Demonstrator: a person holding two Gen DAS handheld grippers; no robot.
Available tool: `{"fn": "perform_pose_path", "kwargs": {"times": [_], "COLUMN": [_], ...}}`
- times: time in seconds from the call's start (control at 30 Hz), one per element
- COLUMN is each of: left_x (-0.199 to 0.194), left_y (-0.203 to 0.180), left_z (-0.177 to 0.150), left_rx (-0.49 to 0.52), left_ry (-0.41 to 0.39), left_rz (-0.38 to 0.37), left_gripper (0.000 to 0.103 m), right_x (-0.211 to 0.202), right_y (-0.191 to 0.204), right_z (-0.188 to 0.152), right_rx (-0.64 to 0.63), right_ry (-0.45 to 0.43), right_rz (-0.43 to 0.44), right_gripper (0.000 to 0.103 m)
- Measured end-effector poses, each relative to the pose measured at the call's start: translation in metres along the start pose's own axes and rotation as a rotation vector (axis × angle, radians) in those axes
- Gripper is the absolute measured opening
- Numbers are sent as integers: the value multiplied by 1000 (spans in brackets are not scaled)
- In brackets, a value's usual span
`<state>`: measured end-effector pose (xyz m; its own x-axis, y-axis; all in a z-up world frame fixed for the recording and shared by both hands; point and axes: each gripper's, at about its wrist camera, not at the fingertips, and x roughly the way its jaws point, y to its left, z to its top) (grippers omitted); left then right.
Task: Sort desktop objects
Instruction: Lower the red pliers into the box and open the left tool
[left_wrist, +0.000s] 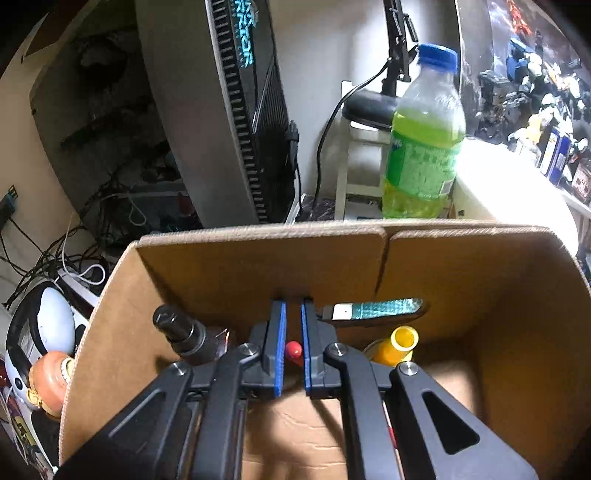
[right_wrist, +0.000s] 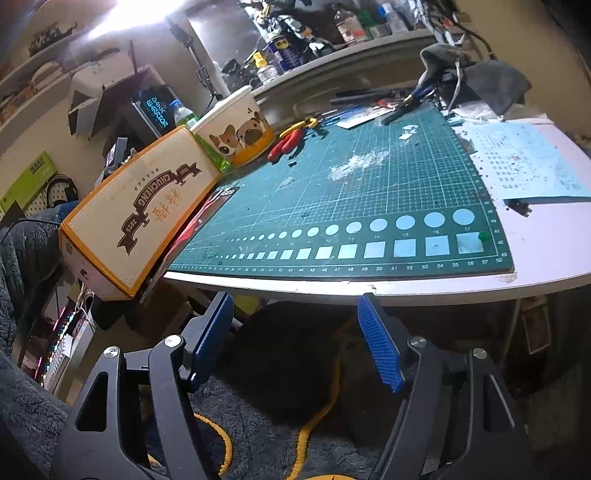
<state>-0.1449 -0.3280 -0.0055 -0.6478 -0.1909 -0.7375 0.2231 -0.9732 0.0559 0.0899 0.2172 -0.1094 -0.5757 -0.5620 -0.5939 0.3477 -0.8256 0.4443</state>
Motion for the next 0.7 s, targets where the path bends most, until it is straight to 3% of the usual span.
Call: {"fn": "perform_pose_path", "kwargs": {"times": [0.33,0.5,0.7], "left_x": [1,2,10], "left_y": [0,2,8], "left_z": [-5,-12,-21], "left_rx": [-2,-31,-35], "left_ry": [38,134,217], "left_rz": [11,11,82], "left_gripper": [8,10,10], "right_x": [-1,-3,-5], "right_y": [5,10,11], "right_z": [3,4,4], "right_rx": [-10,-21,-24], "right_ry": [-4,-9,-13], "right_rz": [2,9,16], "right_gripper": [68,68,68]}}
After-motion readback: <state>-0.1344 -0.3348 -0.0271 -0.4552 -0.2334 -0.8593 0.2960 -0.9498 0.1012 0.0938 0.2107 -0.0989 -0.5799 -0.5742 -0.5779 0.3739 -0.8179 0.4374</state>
